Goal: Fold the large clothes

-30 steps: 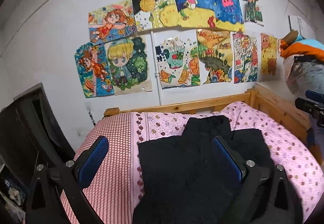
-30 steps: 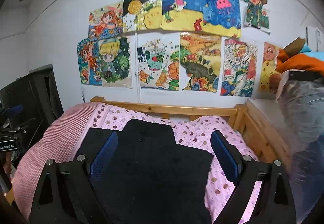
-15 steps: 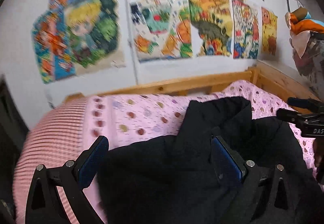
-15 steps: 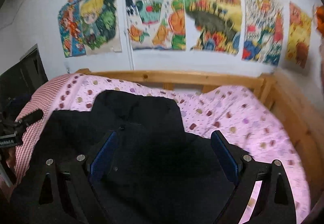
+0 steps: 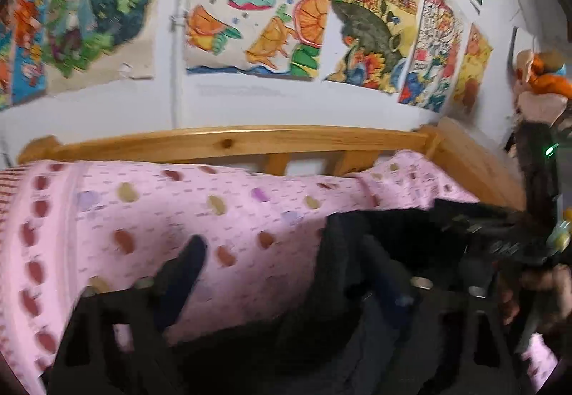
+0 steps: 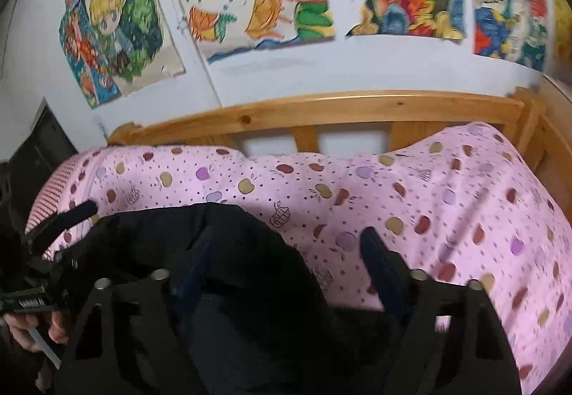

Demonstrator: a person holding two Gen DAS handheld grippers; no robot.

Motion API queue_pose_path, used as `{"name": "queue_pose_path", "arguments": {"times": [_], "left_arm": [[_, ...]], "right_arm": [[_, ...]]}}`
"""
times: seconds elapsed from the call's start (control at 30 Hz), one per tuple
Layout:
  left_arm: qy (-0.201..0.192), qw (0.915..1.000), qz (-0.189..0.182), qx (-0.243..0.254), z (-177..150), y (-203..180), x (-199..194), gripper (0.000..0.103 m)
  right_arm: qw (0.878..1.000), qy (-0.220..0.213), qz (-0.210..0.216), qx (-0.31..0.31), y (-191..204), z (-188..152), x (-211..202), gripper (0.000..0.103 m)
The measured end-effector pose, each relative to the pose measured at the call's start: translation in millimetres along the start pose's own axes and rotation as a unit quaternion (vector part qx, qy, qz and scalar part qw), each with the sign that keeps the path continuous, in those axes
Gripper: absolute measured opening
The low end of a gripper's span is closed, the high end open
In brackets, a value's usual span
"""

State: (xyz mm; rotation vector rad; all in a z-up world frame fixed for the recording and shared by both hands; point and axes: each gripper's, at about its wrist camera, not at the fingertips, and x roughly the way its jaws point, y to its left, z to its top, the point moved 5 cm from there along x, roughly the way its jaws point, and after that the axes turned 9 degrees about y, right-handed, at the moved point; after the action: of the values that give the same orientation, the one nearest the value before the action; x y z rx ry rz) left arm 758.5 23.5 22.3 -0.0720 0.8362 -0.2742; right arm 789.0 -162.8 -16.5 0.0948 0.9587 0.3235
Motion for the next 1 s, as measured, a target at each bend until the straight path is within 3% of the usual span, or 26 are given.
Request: {"name": "queue_pose_path", "arguments": {"times": [0.07,0.13,0.17,0.2,0.27,0.43,0.63,0.83,1.0], "left_arm": [[0.014,0.9995,-0.026,-0.010,4.6,-3.0,10.2,0.052],[0.024,0.9984,-0.049,-0.015,5.4,-6.7,17.0,0.021],[0.026,0.9981,-0.055,-0.015,5.2,-8.7,17.8,0.012],[0.023,0.9982,-0.055,-0.012,4.7,-10.9,16.2,0.008],[0.004,0.9986,-0.053,-0.002,3.6,-14.8,6.2,0.006],[-0.043,0.9978,-0.045,0.023,-1.3,-20.9,-39.2,0.005],[-0.073,0.9950,-0.022,0.064,-25.1,-32.3,-104.9,0.004],[-0.072,0.9925,-0.019,0.097,-90.4,-47.2,-159.6,0.004],[-0.051,0.9928,-0.029,0.104,-144.7,-55.3,-174.1,0.003]], "right_arm": [[1.000,0.010,-0.003,-0.005,1.6,-0.1,7.9,0.038],[1.000,0.018,-0.005,-0.005,4.1,-3.3,14.3,0.029],[1.000,0.015,-0.010,-0.005,3.6,-4.3,12.9,0.018],[1.000,0.010,-0.013,-0.008,5.6,-6.6,9.4,0.015],[1.000,-0.003,-0.008,-0.009,3.6,-7.9,-2.4,0.009],[0.998,-0.059,0.023,-0.012,4.0,-20.1,-51.6,0.007],[0.991,-0.117,0.049,-0.039,18.1,-51.2,-115.4,0.006],[0.986,-0.134,0.058,-0.075,39.7,-113.5,-154.6,0.005],[0.986,-0.134,0.053,-0.081,43.2,-172.5,-162.4,0.005]]}}
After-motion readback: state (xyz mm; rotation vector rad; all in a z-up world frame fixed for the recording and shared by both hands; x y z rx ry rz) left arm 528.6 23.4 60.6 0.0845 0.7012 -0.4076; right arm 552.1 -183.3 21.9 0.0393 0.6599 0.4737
